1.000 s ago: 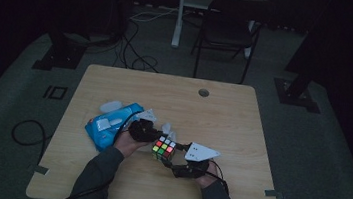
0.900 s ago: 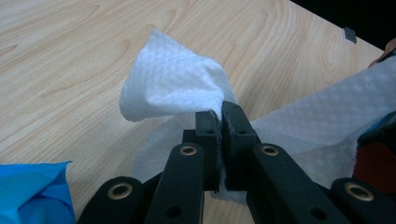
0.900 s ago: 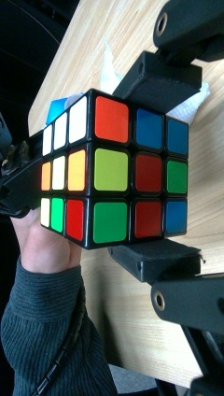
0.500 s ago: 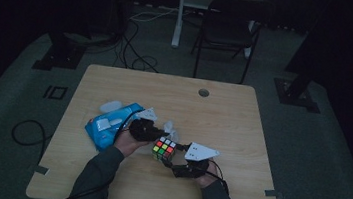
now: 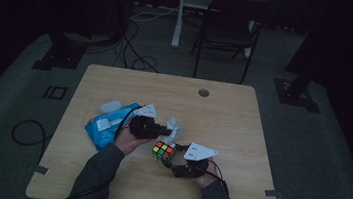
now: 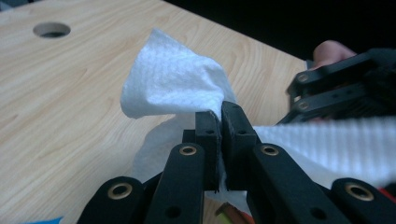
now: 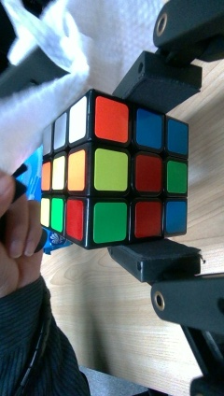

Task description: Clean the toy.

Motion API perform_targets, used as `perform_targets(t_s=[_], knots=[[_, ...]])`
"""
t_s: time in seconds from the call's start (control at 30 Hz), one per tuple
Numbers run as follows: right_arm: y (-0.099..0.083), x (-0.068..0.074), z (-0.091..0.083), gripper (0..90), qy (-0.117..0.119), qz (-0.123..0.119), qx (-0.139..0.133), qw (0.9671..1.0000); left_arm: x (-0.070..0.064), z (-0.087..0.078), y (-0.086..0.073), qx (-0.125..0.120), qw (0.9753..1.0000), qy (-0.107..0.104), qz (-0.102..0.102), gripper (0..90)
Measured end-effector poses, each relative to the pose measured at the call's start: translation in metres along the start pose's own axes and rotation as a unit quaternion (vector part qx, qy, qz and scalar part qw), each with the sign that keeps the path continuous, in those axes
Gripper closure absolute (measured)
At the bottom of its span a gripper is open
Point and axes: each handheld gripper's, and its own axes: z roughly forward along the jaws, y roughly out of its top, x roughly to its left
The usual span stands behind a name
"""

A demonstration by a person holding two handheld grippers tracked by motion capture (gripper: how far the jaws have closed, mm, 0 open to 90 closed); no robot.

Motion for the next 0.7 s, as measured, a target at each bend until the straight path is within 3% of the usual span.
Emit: perform_targets(t_s=[0.13, 0.4, 0.7], knots=[[0.001, 0.0, -0.001, 34.4, -0.001, -0.003, -0.004, 1.0, -0.001, 0.0, 0.002, 0.002, 1.0, 0.002, 0.005, 87.6], [0.004, 0.001, -0.004, 34.4, -0.001, -0.006, -0.011, 0.9999, 0.009, 0.007, -0.01, 0.013, 0.9998, 0.005, -0.016, 87.6], [0.007, 0.002, -0.007, 34.5, -0.003, -0.009, -0.019, 0.9998, 0.012, 0.017, -0.019, 0.029, 0.9993, 0.001, -0.024, 87.6]])
